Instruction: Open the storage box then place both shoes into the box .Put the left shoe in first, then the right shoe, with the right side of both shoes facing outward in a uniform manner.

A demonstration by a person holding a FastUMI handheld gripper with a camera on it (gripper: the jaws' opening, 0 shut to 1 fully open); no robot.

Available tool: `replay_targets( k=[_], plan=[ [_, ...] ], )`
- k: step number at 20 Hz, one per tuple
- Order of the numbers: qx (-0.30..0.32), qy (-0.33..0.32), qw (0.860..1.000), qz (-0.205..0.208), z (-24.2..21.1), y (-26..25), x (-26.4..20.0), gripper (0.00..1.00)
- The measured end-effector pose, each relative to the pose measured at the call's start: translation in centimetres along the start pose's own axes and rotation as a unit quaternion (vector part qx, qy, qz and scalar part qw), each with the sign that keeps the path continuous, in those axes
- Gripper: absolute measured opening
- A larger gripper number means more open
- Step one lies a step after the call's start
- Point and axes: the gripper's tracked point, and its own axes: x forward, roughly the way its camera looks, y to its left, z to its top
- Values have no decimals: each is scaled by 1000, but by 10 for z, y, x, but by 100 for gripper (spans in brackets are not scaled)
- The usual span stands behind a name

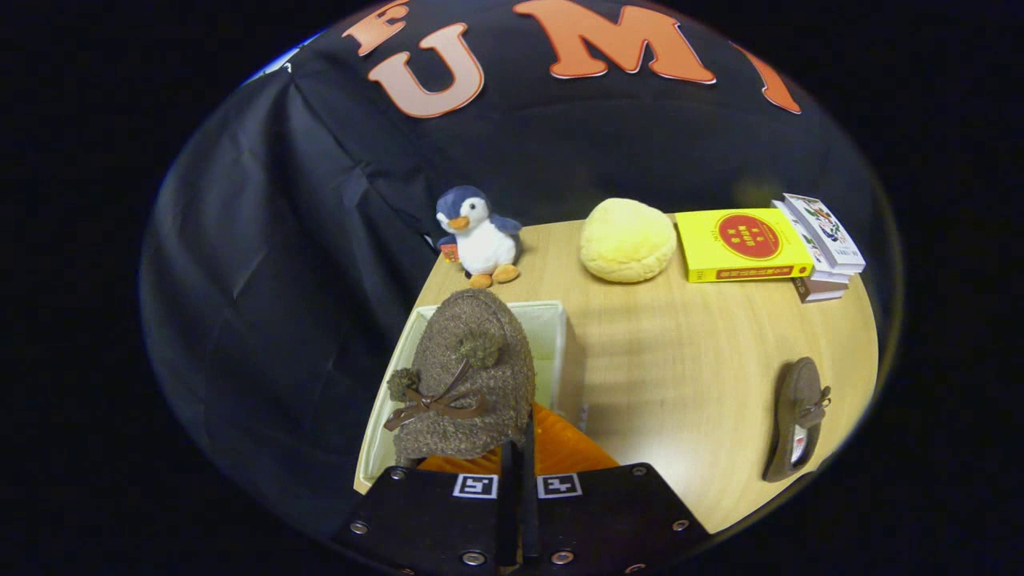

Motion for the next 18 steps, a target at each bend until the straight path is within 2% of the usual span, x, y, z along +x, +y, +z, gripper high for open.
replay_targets(
  k=[4, 10, 13, 15, 17, 18],
  plan=[
    [-4, 17, 999, -27, -11, 18, 36, 4],
    [-1, 85, 994, -62, -42, 31, 85, 5],
    [-5, 108, 992, -57, -54, 37, 100, 9],
    [-13, 133, 991, -29, -66, 48, 100, 15],
    [-39, 130, 991, -7, -64, 49, 93, 24],
    [-44, 124, 991, 7, -61, 50, 84, 34]
  ],
)
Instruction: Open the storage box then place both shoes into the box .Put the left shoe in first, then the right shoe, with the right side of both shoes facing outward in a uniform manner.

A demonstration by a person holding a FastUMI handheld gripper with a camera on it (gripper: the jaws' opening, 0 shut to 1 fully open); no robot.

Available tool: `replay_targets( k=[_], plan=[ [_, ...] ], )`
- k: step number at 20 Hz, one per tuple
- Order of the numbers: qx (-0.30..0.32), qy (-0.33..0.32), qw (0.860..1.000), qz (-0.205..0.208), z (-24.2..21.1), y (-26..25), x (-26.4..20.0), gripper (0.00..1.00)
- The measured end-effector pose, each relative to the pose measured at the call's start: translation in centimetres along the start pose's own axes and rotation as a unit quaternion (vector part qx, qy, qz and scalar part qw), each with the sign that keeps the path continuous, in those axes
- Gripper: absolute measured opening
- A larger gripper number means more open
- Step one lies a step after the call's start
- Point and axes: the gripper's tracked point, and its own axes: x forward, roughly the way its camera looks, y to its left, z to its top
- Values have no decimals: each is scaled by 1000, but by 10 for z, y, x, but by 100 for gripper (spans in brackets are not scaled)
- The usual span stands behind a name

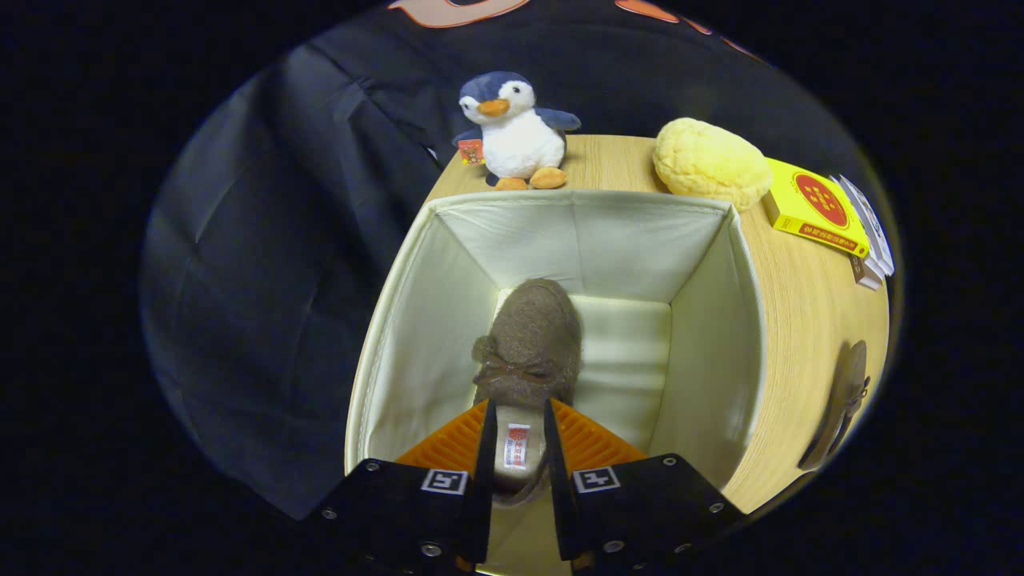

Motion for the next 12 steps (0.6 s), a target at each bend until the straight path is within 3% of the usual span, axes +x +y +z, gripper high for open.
replay_targets(
  k=[5, 10, 12],
  plan=[
    [-14, -66, 995, 76, 12, 1, -73, 54],
    [-39, -137, 985, 100, 9, -46, -151, 82],
    [-35, -168, 982, 77, 9, -88, -174, 89]
  ],
)
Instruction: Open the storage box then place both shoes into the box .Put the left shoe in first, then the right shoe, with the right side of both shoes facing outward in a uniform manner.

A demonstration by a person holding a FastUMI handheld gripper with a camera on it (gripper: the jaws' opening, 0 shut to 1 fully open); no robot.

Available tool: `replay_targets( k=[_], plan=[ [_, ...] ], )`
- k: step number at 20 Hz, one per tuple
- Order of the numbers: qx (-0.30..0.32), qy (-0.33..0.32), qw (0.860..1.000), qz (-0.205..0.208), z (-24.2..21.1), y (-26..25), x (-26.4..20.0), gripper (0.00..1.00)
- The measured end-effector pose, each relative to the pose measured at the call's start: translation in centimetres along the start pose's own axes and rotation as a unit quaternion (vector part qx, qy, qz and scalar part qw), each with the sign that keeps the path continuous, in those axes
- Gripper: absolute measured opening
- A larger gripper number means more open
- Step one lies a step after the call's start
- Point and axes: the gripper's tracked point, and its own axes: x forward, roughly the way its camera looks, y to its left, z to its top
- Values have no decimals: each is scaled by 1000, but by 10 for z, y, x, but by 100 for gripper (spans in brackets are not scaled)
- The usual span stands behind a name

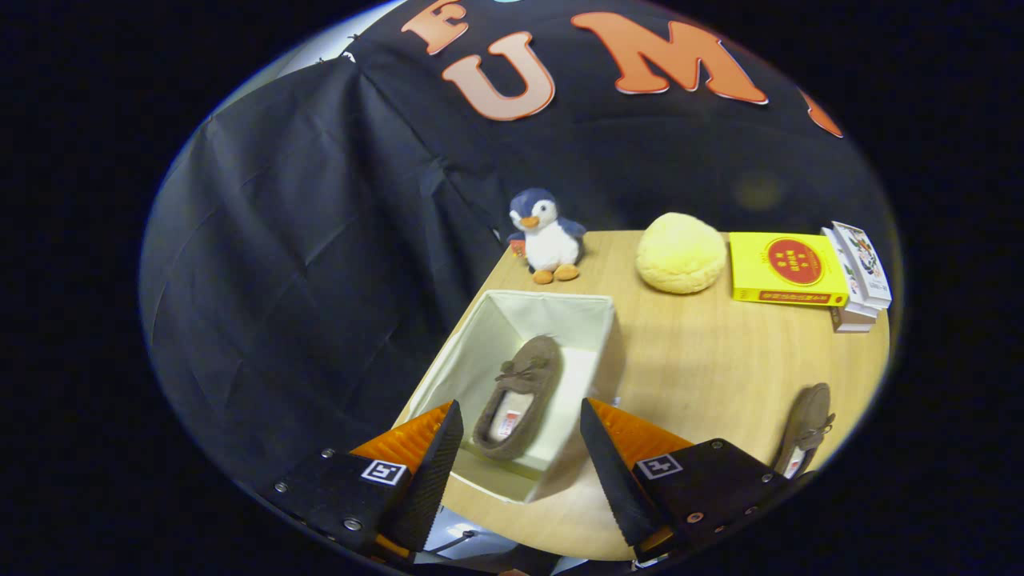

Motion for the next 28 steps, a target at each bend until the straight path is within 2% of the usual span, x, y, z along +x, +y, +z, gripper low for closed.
replay_targets(
  k=[4, 10, 13, 17, 21, 28],
  plan=[
    [-14, -29, 997, -75, -18, -99, -45, 96],
    [22, -7, 984, -177, -89, -234, -79, 98],
    [23, 9, 977, -214, -120, -287, -89, 98],
    [24, 26, 972, -230, -149, -325, -93, 96],
    [26, 40, 972, -231, -167, -352, -75, 91],
    [20, 51, 972, -228, -169, -379, -32, 64]
  ],
)
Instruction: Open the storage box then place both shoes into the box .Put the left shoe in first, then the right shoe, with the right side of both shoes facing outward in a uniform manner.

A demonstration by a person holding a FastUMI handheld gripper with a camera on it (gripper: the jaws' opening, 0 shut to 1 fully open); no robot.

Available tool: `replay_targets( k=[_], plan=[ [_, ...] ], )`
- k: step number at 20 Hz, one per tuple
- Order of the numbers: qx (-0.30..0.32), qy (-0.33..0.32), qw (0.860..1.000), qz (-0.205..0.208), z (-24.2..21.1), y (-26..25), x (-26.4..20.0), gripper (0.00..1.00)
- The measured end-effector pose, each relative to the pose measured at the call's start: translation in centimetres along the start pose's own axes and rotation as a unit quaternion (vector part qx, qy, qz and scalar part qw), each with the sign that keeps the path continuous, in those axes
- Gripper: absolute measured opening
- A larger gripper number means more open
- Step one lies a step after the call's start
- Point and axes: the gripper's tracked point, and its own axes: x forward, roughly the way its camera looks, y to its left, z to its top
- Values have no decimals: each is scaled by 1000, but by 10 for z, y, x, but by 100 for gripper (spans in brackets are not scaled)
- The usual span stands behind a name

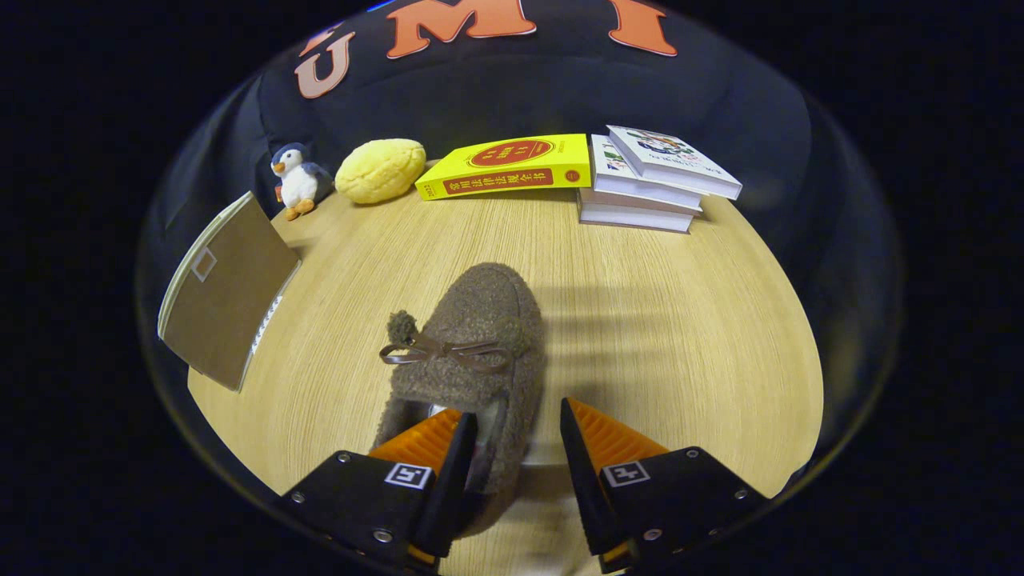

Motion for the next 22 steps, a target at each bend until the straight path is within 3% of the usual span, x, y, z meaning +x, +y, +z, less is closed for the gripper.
replay_targets(
  k=[7, 12, 17, 22],
  plan=[
    [35, -2, 999, 6, 10, 0, 23, 30],
    [80, 6, 997, -4, 11, 1, 9, 4],
    [90, -4, 996, 13, 38, 44, -32, 4],
    [79, -20, 996, 38, 86, 120, -76, 4]
  ],
)
